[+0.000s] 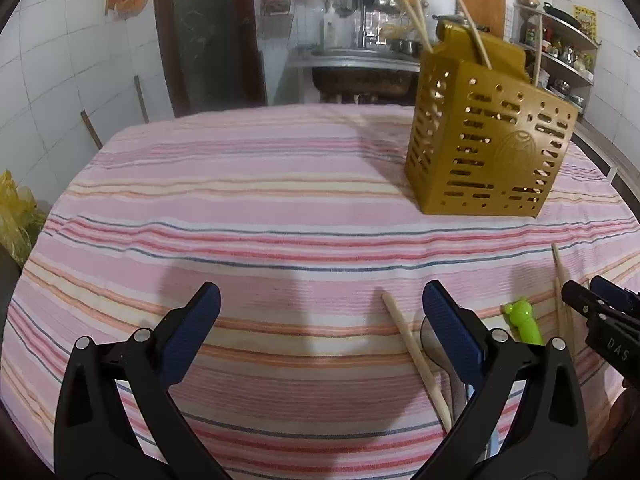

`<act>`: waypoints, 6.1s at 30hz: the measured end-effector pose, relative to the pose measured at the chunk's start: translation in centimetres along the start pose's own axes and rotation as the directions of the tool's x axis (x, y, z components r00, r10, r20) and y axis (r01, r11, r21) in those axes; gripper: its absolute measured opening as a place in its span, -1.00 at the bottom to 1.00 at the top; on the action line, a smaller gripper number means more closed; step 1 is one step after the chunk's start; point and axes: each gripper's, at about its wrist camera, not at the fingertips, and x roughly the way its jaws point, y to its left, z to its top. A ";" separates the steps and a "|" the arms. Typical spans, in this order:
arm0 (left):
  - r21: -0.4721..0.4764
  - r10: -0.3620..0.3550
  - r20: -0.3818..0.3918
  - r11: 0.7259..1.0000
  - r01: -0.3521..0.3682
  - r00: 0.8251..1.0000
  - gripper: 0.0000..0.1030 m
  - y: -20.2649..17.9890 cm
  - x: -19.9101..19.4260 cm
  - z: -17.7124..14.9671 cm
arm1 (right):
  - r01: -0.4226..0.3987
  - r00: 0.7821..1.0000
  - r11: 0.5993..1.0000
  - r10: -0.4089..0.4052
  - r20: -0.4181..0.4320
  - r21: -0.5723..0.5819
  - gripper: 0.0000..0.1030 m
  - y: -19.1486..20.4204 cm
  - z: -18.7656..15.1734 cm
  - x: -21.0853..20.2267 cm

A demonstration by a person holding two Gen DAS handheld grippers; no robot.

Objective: Organize utensils
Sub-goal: 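Move both tools back toward the remaining spoons and chopsticks on the cloth, then close the left tool on a wooden chopstick while the right tool grasps another chopstick, then lift both held chopsticks up over the yellow holder, then open both tools to drop the chopsticks into the yellow holder, then lower both tools to the cloth while the right tool grasps the last chopstick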

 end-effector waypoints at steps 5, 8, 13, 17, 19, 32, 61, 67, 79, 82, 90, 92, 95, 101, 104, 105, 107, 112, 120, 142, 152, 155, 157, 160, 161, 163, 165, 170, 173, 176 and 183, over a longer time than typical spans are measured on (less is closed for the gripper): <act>0.002 0.008 -0.025 1.000 -0.008 1.000 0.90 -0.1 0.7 -0.3 | 0.023 0.999 1.000 -0.022 -0.042 0.008 -0.24 0.3 0.5 1.0; -0.002 0.010 -0.032 1.000 -0.010 0.999 0.90 0.1 0.9 -0.4 | 0.036 0.998 0.999 -0.035 -0.051 0.011 -0.30 0.5 0.9 1.4; -0.005 0.018 -0.050 1.000 -0.019 0.999 0.90 -0.1 1.4 -0.4 | 0.027 0.997 1.000 -0.025 -0.068 0.016 -0.67 0.4 1.6 2.0; -0.004 0.020 -0.070 1.000 -0.021 0.997 0.90 -0.2 1.7 -0.5 | -0.013 0.997 1.000 0.014 -0.075 0.016 -0.66 -0.3 1.4 1.6; -0.004 0.016 -0.082 1.000 -0.016 0.997 0.89 -0.5 1.9 -0.6 | -0.034 0.996 0.999 0.035 -0.080 0.012 -0.68 -0.7 1.2 1.2; 0.024 -0.035 -0.143 0.999 0.039 0.989 0.44 -2.8 2.2 -1.4 | -0.077 0.993 0.996 0.073 -0.090 -0.038 -0.85 -2.1 -0.1 0.3; 0.073 -0.078 0.059 0.995 0.073 0.995 -0.85 -3.9 -6.3 1.3 | -0.149 0.974 0.989 0.143 0.174 0.018 -0.88 -3.5 1.6 -6.3; 0.101 -0.066 0.198 0.994 0.047 0.978 -0.90 -4.1 -10.5 2.1 | -0.167 0.945 0.986 0.158 0.287 0.010 -0.88 -3.3 1.6 -9.1; 0.066 -0.073 0.312 0.996 0.055 0.947 -0.91 -2.6 -14.1 1.8 | -0.127 0.900 0.991 0.136 0.414 -0.049 -0.88 -2.3 0.6 -12.9; 0.042 -0.085 0.318 0.996 0.076 0.944 -0.91 -1.8 -14.3 1.7 | -0.122 0.888 0.991 0.134 0.439 -0.055 -0.88 -2.3 0.5 -13.4; 0.014 -0.100 0.355 0.995 0.102 0.930 -0.91 -0.4 -15.5 1.8 | -0.132 0.852 0.989 0.150 0.502 -0.073 -0.88 -2.1 0.1 -15.1; 0.008 -0.100 0.359 0.995 0.104 0.928 -0.91 -0.2 -15.6 1.8 | -0.136 0.849 0.988 0.156 0.505 -0.077 -0.88 -2.1 0.1 -15.1; 0.005 -0.100 0.367 0.994 0.106 0.925 -0.91 -0.2 -15.7 1.9 | -0.130 0.842 0.988 0.155 0.516 -0.085 -0.88 -2.0 0.1 -15.2; 0.024 -0.117 0.397 0.993 0.117 0.910 -0.91 -0.5 -16.4 2.9 | -0.130 0.821 0.988 0.151 0.551 -0.077 -0.88 -2.2 1.2 -16.0; 0.030 -0.137 0.425 0.990 0.138 0.895 -0.91 -0.8 -17.3 4.8 | -0.131 0.801 0.989 0.149 0.580 -0.073 -0.88 -2.4 2.9 -16.8; 0.033 -0.148 0.438 0.988 0.149 0.887 -0.91 -1.0 -17.7 5.7 | -0.134 0.792 0.988 0.150 0.591 -0.072 -0.88 -2.5 3.8 -17.2; 0.043 -0.167 0.469 0.985 0.166 0.867 -0.91 -1.5 -18.6 7.6 | -0.142 0.779 0.987 0.155 0.608 -0.069 -0.88 -2.5 5.4 -17.6; 0.088 -0.194 0.520 0.981 0.173 0.832 -0.91 -3.6 -19.7 12.6 | -0.155 0.748 0.985 0.163 0.644 -0.069 -0.88 -2.1 10.4 -18.1; 0.078 -0.231 0.603 0.970 0.232 0.763 -0.91 -6.2 -18.9 20.4 | -0.169 0.699 0.984 0.161 0.697 -0.059 -0.88 -1.3 17.6 -17.8; 0.047 -0.137 0.480 0.990 0.130 0.867 -0.83 -7.1 -4.2 18.7 | -0.135 0.852 0.985 0.171 0.495 -0.108 -0.86 0.5 18.3 -4.3; 0.005 -0.080 0.482 0.996 0.088 0.873 0.74 -1.6 -11.4 15.9 | -0.098 0.873 0.992 0.122 0.472 -0.076 0.25 -1.8 14.7 -9.0; -0.005 -0.081 0.465 0.996 0.094 0.882 0.88 0.1 -13.3 14.1 | -0.089 0.878 0.993 0.114 0.465 -0.075 0.40 -1.9 13.0 -10.8; -0.003 -0.078 0.456 0.996 0.089 0.886 0.90 0.9 -13.9 12.8 | -0.087 0.879 0.993 0.113 0.464 -0.078 0.44 -1.8 11.8 -11.8; -0.001 -0.069 0.435 0.997 0.078 0.898 0.90 1.8 -14.2 10.8 | -0.081 0.879 0.994 0.107 0.465 -0.076 0.54 -1.4 9.7 -13.1; -0.006 -0.065 0.423 0.997 0.074 0.904 0.90 2.2 -14.2 10.0 | -0.085 0.878 0.994 0.109 0.465 -0.074 0.56 -1.4 9.1 -13.4; -0.020 -0.065 0.399 0.997 0.080 0.915 0.90 2.9 -13.9 8.9 | -0.089 0.883 0.993 0.114 0.455 -0.075 0.57 -1.2 7.8 -13.7; -0.037 -0.065 0.378 0.996 0.085 0.923 0.90 3.5 -13.5 7.9 | -0.086 0.890 0.993 0.113 0.442 -0.079 0.57 -0.9 6.7 -13.7; -0.029 -0.033 0.331 0.999 0.045 0.943 0.90 3.7 -11.9 5.1 | -0.057 0.924 0.994 0.087 0.372 -0.091 0.57 -0.6 3.4 -11.6; -0.012 -0.009 0.299 1.000 0.013 0.954 0.90 3.2 -10.4 3.9 | -0.061 0.948 0.996 0.078 0.309 -0.063 0.57 -0.9 2.0 -9.6; 0.015 -0.010 0.255 1.000 0.006 0.967 0.90 2.4 -8.8 2.7 | -0.046 0.963 0.997 0.060 0.261 -0.059 0.57 -0.6 1.2 -7.9; 0.056 -0.019 0.160 0.998 0.010 0.987 0.90 0.9 -5.4 0.3 | -0.002 0.990 0.999 0.007 0.141 -0.037 0.55 0.0 -0.1 -4.4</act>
